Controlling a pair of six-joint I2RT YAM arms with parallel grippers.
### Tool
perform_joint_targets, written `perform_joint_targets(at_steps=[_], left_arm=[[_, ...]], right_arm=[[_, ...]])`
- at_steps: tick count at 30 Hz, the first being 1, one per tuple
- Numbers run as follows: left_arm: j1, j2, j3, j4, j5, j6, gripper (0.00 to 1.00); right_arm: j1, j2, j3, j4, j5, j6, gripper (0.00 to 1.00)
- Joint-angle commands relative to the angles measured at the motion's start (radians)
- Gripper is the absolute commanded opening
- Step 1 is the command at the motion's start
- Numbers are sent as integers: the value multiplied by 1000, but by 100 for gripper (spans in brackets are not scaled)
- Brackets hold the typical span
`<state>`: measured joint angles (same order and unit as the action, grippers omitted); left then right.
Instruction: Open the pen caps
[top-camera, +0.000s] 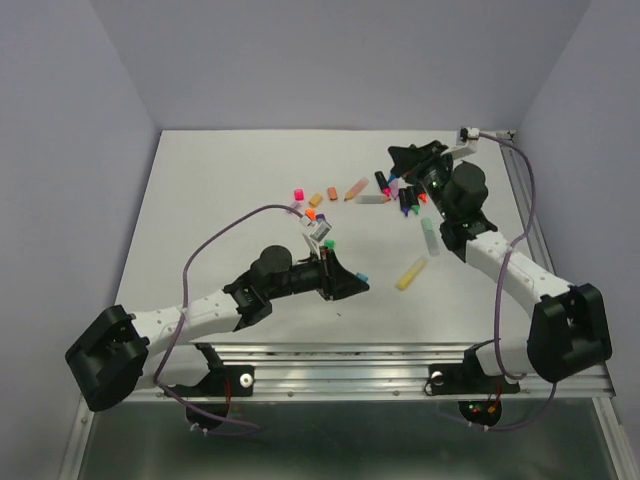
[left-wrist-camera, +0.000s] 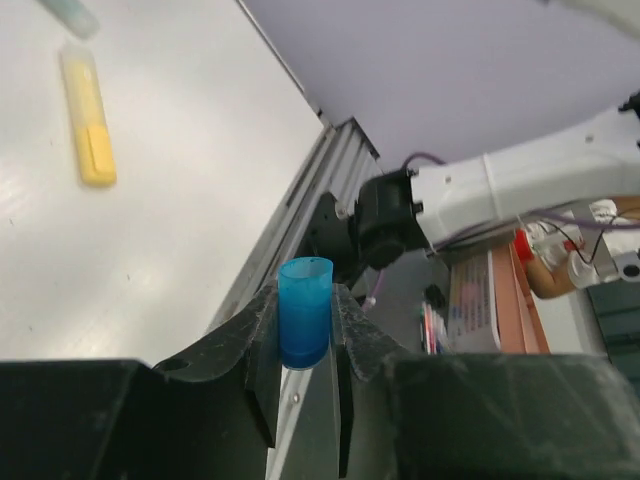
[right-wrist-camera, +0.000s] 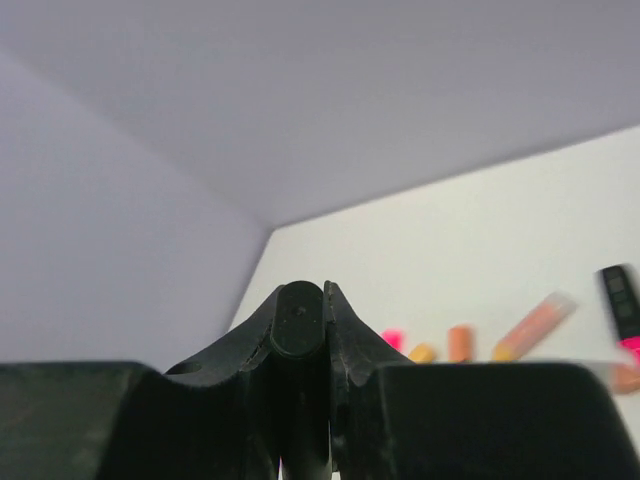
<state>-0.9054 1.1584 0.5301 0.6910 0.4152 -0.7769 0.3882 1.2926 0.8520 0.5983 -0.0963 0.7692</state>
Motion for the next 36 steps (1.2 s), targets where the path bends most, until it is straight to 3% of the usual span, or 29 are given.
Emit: perform_joint_targets(at_steps=[1, 5, 10, 15, 19, 22, 31, 36], left_arm=[[-10, -84, -50, 73, 86, -45, 0], [0, -115, -36, -83, -25, -3, 0], [110, -36, 152, -453, -268, 73, 0], [232, 207, 382, -671, -381, 134, 0], [258, 421, 606, -867, -547, 145, 1], [269, 562, 770, -979, -601, 166, 7], [278, 799, 1028, -1102, -632, 229, 21], [280, 880, 1106, -1136, -619, 245, 31]], right_arm=[[-121, 111, 174, -46, 238, -119, 1], [-158, 172, 235, -84, 123, -136, 1], [-157, 172, 176, -201, 72, -143, 1], [-157, 180, 136, -313, 127, -189, 1], [-158, 269, 205, -457, 187, -231, 3], [-157, 341, 240, -494, 194, -260, 3], [-157, 539, 372, -543, 270, -323, 7], [-158, 597, 394, -522, 274, -340, 14]])
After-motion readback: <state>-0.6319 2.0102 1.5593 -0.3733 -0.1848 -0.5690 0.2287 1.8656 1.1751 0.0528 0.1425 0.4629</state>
